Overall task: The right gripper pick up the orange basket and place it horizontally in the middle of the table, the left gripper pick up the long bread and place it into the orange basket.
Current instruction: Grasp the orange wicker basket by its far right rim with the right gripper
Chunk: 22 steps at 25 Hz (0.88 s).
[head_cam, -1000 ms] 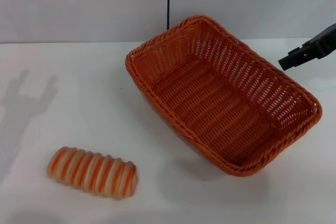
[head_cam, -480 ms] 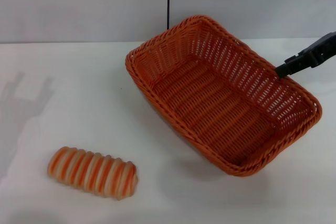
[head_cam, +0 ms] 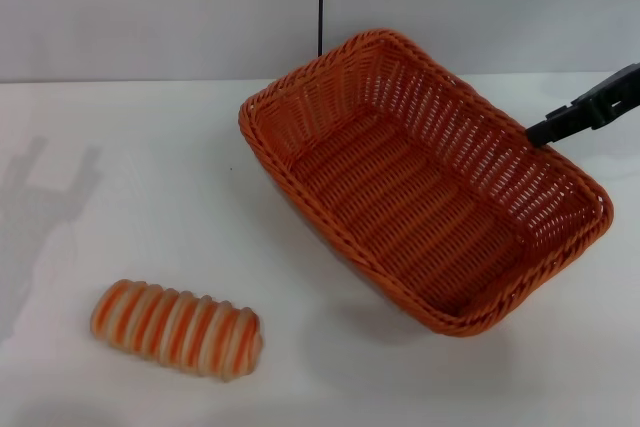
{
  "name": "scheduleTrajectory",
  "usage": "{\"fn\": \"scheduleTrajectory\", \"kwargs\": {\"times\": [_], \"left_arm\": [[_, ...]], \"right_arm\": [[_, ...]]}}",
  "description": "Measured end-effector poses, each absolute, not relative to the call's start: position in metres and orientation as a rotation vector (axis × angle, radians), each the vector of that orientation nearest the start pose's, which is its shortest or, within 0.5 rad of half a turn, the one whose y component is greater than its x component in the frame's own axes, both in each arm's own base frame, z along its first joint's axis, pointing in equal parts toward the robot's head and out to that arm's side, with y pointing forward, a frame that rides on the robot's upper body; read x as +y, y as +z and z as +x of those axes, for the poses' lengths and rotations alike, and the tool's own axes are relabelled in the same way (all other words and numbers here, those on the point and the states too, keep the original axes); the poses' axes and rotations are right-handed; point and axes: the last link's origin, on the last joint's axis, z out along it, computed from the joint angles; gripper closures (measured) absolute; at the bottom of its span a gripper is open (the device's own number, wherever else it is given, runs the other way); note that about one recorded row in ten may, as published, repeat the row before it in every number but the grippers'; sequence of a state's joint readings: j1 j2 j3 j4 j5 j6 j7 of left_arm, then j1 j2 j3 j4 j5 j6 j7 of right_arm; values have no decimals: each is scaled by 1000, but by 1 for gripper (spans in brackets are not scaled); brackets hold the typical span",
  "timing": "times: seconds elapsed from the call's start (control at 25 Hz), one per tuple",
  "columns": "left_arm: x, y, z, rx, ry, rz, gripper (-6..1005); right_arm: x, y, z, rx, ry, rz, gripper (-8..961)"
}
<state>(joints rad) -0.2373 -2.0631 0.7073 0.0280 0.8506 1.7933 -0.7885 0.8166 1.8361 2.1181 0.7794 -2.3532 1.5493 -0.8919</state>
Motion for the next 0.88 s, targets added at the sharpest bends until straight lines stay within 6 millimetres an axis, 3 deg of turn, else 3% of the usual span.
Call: {"fn": "scheduleTrajectory", "kwargs": {"times": [0.4, 0.88], "left_arm": [[230, 41, -338, -626, -1357, -1482, 171], [231, 41, -339, -631, -1353, -1478, 171]], "right_arm": [[407, 60, 221, 1122, -189, -2681, 496], [403, 32, 222, 1148, -189, -2671, 497]]}}
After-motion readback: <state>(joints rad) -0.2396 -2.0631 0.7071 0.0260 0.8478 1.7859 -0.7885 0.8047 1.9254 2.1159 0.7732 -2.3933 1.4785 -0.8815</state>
